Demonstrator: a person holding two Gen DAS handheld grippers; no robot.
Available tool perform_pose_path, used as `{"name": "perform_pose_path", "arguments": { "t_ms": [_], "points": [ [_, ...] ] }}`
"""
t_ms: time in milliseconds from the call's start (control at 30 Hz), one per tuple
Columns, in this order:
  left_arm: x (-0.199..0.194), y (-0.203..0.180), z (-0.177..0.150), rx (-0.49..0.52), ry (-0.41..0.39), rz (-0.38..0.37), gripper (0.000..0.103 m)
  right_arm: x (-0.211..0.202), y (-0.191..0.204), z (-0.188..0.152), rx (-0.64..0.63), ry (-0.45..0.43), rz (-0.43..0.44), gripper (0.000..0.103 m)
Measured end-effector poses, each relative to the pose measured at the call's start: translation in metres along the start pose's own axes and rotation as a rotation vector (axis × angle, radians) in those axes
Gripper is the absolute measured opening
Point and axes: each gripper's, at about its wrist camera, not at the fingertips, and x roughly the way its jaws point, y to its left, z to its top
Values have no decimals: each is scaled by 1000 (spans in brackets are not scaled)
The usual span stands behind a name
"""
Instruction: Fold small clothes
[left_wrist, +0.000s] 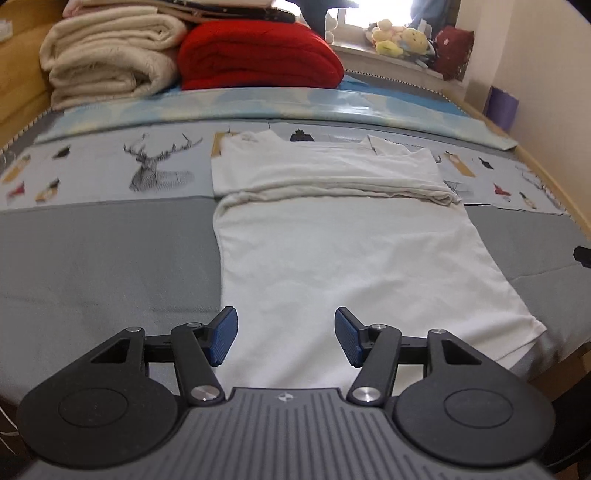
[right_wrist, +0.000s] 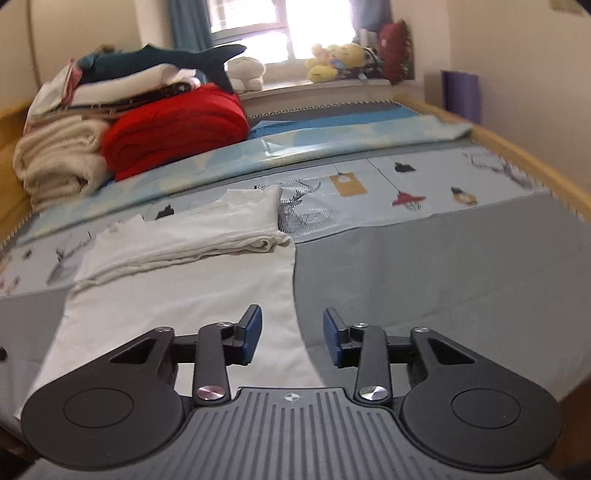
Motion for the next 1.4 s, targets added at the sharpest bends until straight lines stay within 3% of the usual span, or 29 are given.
{"name": "perform_pose_path", "arguments": {
  "t_ms": [133,233,367,500,567,667,767,1000,1133,1200,1300,1333,1400],
  "points": [
    [13,2,-1,3,15,18,58,-7,18,8,-61,-41,-4,38],
    [17,7,0,-4,-33,1,58,3,23,4,-117,-55,-23,38],
    [34,14,-1,-21,-21,36,58,43,18,-11,-83,76,-43,39],
    [43,25,3,-71,-9,47,58,57,26,-15,-97,91,-11,39],
    [46,32,7,-115,3,34,66,64,27,-21,-132,131,-18,39],
    [54,47,11,-220,40,35,82,71,23,-22,-132,171,-27,45],
    [68,60,9,-306,119,18,82,76,10,-23,-69,212,-59,49],
    [82,85,-8,-419,240,74,81,91,-19,-31,76,317,-67,50],
    [89,93,-22,-432,337,78,65,99,-20,-40,62,401,-85,50],
    [87,91,-25,-403,338,77,61,104,-20,-43,49,442,-99,49],
    [87,88,-29,-363,348,68,47,107,-16,-47,26,473,-106,48],
    [86,86,-30,-345,350,72,39,107,-15,-47,20,475,-110,45],
    [86,83,-32,-327,360,57,14,108,-16,-48,21,474,-120,21]
  ]
}}
